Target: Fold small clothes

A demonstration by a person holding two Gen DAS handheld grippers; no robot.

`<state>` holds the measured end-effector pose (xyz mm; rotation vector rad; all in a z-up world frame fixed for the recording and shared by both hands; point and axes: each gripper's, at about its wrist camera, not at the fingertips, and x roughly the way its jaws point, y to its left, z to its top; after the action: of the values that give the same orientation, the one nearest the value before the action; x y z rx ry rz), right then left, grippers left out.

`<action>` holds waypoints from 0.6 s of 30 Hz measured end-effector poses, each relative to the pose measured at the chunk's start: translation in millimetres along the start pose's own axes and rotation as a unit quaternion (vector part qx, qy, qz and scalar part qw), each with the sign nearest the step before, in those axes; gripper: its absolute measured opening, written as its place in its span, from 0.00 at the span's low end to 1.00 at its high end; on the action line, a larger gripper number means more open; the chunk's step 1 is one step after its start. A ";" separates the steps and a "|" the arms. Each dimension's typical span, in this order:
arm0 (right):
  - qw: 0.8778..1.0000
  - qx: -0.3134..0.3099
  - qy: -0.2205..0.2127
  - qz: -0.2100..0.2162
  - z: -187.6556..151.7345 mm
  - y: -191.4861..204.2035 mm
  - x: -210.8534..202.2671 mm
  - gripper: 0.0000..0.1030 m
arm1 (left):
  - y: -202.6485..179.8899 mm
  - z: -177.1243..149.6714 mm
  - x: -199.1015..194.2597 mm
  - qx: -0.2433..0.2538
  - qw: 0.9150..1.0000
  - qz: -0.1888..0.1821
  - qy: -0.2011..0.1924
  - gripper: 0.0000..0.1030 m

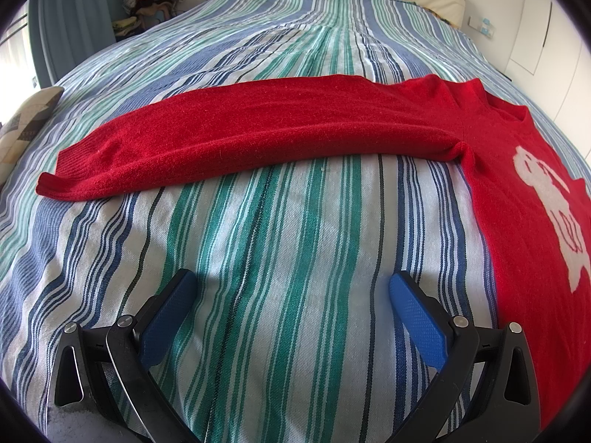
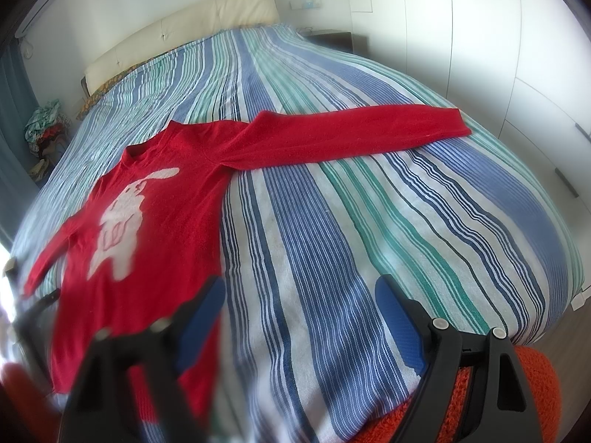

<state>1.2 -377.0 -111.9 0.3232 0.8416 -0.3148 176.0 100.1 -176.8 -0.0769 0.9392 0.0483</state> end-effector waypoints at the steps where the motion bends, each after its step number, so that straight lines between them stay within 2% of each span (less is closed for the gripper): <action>1: 1.000 0.000 0.000 0.000 -0.8 0.1 -0.2 0.80 | -0.3 0.1 0.1 0.000 1.000 0.000 0.000 1.00; 18: 1.000 0.007 -0.001 0.003 1.5 -1.5 -3.7 0.80 | -0.2 0.0 0.0 0.000 1.000 0.000 0.000 1.00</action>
<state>-0.7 -378.4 -108.4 0.3385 0.8369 -0.3154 176.0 99.9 -176.9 -0.0767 0.9391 0.0484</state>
